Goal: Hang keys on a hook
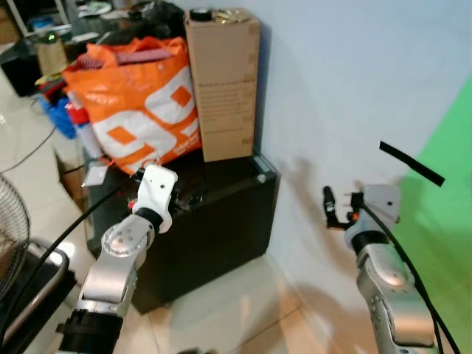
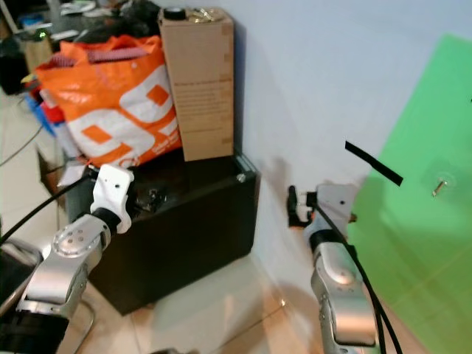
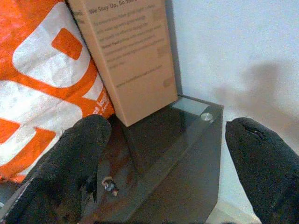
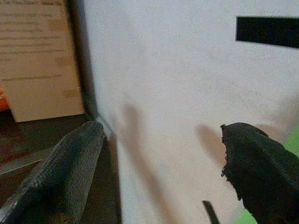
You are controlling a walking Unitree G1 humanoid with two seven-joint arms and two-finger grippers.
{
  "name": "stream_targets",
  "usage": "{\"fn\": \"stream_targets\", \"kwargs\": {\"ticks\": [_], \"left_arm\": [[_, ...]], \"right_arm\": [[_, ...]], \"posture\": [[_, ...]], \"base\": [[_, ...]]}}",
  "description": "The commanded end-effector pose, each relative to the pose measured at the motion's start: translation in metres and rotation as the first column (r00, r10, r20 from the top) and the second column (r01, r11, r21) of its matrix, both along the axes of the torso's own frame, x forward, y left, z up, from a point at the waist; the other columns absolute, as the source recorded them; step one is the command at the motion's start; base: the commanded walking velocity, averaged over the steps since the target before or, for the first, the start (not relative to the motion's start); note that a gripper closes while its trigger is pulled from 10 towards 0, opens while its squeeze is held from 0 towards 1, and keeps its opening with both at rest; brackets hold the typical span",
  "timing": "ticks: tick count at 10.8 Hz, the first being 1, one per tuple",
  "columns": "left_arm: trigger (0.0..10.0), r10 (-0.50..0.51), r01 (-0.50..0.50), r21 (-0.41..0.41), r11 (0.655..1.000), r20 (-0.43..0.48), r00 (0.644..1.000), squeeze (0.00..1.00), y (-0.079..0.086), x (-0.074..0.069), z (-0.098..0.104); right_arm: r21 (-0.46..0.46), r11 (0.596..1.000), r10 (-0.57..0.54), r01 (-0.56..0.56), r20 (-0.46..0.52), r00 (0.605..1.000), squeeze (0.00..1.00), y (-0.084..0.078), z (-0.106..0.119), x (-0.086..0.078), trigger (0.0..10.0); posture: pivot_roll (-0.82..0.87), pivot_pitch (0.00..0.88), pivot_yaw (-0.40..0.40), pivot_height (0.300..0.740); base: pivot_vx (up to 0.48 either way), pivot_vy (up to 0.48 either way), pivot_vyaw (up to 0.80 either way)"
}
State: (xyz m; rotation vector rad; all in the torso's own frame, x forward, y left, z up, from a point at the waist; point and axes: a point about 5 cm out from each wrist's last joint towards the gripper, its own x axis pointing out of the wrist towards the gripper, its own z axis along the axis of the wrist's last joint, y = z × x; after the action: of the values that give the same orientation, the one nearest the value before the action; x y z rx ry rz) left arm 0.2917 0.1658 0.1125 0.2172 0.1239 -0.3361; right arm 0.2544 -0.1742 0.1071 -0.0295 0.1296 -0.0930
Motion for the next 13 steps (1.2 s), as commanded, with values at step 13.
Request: {"fn": "stream_targets", "kwargs": {"ticks": [13], "left_arm": [[10.0,-0.004,0.004,0.017,1.000,0.005,1.000,0.10,0.0010,-0.0027,0.0021]], "right_arm": [[-0.024,0.999,0.032,-0.031,0.009,0.999,0.00,0.0036,0.0006,0.0059,10.0]], "posture": [[-0.06,0.000,0.013,0.740]], "base": [[0.368,0.000,0.55]]}}
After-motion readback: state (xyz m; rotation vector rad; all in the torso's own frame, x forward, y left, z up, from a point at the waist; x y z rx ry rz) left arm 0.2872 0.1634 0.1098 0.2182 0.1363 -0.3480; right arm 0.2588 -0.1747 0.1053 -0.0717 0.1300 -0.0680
